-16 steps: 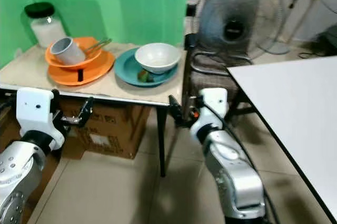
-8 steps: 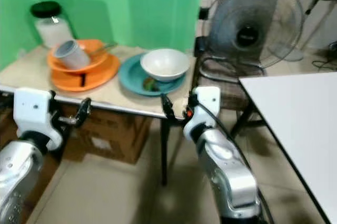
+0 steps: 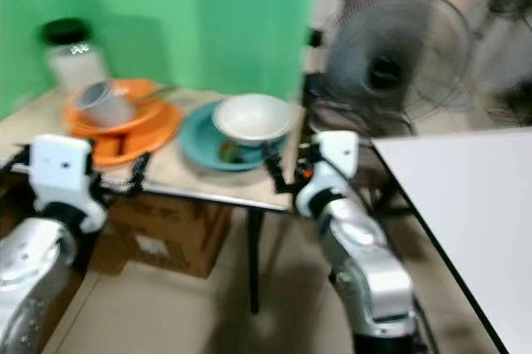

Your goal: Setting the table

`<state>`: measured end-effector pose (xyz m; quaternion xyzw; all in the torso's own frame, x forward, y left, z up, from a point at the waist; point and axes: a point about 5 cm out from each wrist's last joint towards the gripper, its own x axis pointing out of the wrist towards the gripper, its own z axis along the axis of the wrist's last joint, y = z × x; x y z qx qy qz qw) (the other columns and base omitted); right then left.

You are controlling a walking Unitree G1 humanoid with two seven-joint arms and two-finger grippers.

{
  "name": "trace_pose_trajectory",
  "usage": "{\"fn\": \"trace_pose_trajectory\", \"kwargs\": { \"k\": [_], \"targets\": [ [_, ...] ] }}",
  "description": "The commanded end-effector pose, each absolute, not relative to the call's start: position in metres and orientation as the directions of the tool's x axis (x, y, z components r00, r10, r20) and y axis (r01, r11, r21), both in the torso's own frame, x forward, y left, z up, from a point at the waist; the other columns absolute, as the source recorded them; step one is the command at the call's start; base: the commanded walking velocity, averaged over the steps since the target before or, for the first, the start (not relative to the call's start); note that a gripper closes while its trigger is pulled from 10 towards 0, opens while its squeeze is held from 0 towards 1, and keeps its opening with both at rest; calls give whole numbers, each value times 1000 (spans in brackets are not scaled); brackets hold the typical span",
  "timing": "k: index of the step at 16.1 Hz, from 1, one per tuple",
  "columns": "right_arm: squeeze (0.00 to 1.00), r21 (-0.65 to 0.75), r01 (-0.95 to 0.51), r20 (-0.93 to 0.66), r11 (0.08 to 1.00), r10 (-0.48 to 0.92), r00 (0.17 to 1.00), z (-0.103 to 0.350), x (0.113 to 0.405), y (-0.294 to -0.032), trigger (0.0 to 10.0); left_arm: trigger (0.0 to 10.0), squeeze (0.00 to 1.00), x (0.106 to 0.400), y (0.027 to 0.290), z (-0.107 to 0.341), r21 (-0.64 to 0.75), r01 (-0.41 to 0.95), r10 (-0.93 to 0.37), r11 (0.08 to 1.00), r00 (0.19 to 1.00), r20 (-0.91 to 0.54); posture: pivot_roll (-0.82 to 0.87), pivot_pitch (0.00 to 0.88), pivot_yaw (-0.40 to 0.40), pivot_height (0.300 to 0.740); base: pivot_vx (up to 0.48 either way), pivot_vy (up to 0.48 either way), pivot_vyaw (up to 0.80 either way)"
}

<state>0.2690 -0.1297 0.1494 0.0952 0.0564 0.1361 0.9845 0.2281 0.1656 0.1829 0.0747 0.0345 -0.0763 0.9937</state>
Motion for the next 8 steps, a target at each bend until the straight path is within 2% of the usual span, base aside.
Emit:
{"fn": "trace_pose_trajectory", "kwargs": {
  "k": [1, 8],
  "targets": [
    [0, 218, -302, -43, 928, 319, 947, 158, 269, -121, 10000, 10000, 0, 228, 172, 182, 154, 139, -127, 978, 988, -87, -65, 0, 4, 740, 285, 0, 0],
    [0, 188, -321, -17, 928, 330, 944, 161, 269, -120, 10000, 10000, 0, 228, 169, 180, 150, 161, -148, 976, 985, -92, -46, 0, 27, 740, 285, 0, 0]
  ]
}}
